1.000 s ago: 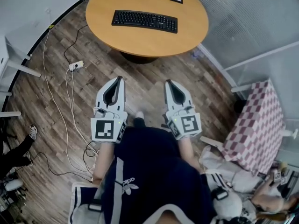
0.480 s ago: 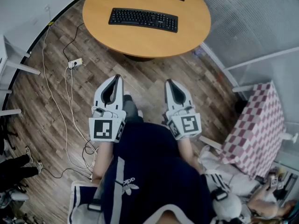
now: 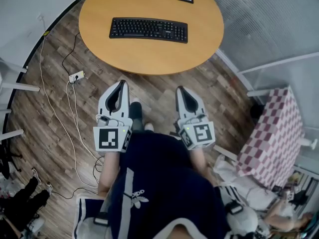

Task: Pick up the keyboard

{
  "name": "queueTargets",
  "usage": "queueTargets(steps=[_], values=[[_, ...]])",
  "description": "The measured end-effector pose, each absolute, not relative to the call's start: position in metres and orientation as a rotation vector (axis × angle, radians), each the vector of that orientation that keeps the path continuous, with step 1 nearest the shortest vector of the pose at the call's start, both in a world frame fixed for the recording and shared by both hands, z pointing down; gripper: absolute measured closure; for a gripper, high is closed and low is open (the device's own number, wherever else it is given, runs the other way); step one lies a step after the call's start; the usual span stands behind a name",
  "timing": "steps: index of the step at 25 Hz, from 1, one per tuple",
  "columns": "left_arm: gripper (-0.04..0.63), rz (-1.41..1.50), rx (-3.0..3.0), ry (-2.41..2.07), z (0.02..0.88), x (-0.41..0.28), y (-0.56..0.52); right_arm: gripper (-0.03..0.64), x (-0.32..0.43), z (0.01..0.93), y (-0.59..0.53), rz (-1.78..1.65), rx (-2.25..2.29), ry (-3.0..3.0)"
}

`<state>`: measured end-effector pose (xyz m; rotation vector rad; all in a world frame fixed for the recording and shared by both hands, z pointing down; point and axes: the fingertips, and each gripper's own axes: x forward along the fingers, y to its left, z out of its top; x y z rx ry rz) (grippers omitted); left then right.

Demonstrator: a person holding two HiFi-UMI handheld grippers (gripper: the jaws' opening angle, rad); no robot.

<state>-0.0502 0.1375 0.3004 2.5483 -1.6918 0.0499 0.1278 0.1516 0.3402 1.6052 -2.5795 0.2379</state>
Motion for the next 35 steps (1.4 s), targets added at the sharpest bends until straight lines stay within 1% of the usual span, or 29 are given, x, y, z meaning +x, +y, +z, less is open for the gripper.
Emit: queueTargets(steps=[10, 21, 29, 35], values=[[0.591, 0.072, 2.641, -1.586, 0.292, -0.082, 0.033, 0.611, 0.1, 0.329, 0.053, 0.206, 1.69, -2.511], [0.591, 0.047, 2.665, -1.538, 0.295, -0.104, -0.026, 0.611, 0.08, 0.333, 0.007, 0.216, 1.762, -2.455], [0.591, 0.041, 2.646, -1.508, 0.299, -0.086, -0.051, 0.611, 0.098, 0.338, -0.012, 0.233, 1.798, -2.424], [0.591, 0.107, 2.623, -1.548, 0.308, -0.079, -0.079, 0.611, 0.12, 0.343, -0.044, 0.278, 1.785, -2.435]])
